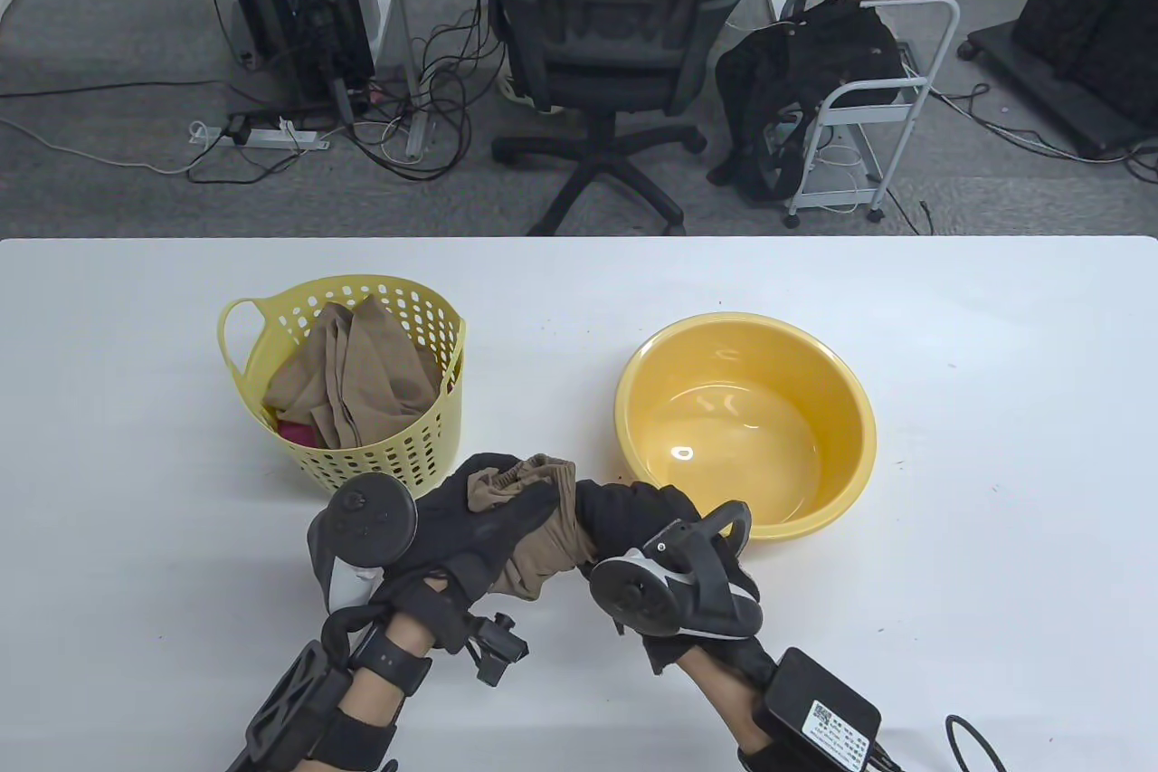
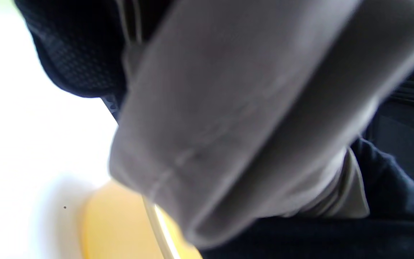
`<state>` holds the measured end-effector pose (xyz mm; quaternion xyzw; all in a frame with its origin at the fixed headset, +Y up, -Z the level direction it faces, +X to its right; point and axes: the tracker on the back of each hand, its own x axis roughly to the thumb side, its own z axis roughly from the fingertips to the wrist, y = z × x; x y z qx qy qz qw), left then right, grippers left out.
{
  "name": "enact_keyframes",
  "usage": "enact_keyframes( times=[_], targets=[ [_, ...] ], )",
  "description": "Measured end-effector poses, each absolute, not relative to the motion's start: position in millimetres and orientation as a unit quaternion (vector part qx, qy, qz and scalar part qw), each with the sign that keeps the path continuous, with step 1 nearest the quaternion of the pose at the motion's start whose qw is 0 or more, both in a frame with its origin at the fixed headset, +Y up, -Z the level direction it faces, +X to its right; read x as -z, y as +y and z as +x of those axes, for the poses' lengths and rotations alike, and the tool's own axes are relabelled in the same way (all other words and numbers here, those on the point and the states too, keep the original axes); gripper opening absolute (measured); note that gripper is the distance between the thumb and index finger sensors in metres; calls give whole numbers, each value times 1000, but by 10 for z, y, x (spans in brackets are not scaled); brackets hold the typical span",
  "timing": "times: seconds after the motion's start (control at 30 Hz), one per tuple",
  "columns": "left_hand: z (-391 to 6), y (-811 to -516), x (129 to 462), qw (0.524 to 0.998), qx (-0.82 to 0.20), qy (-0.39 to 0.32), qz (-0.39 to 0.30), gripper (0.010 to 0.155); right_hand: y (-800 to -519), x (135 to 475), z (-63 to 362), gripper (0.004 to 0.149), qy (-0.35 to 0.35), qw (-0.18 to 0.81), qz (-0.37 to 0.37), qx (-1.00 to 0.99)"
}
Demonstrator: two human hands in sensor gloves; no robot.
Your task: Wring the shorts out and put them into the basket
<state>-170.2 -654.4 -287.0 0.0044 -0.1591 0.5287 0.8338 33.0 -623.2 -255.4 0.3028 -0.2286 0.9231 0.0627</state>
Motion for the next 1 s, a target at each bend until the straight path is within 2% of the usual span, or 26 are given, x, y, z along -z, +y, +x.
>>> enact_keyframes(
  times=[0.53,1.0],
  targets=[
    [-1700,-6626,2902,811,-574,-88,-73,62,-6174,2385,184,63,-329,-99,332,-878],
    [-1704,-6626,2894,808,-578,-86,-81,65,-6156,2379,177,64,-335,-107,332,-875]
  ],
)
